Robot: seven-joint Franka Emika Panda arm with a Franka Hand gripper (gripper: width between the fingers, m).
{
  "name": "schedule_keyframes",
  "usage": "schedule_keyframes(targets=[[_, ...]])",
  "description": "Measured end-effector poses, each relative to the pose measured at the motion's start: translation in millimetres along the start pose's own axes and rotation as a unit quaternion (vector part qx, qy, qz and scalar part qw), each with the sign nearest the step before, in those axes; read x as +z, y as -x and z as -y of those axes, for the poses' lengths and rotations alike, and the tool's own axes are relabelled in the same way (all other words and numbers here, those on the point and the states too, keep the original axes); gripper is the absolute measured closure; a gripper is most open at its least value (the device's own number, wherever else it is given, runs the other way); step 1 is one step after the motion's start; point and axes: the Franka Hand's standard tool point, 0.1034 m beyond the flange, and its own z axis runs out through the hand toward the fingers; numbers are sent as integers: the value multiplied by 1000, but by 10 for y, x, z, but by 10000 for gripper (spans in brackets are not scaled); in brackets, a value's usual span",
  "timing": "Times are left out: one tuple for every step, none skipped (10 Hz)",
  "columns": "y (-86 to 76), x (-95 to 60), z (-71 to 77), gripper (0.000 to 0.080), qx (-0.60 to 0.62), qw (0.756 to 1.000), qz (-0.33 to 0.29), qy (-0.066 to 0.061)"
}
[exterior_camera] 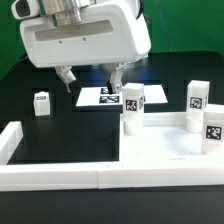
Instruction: Assemble square table
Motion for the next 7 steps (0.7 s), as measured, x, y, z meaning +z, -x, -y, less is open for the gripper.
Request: schedule_keyframes(targets=[[109,91,-210,150,-42,999,15,17],[122,183,-347,150,-83,996,-16,23],[175,182,-343,150,-111,993,-2,27],[139,158,-330,150,-150,988,-4,27],[145,166,-344,150,-182,983,-3,27],[144,166,-346,150,-198,980,-2,27],[146,170,-395,150,-252,967,0,28]])
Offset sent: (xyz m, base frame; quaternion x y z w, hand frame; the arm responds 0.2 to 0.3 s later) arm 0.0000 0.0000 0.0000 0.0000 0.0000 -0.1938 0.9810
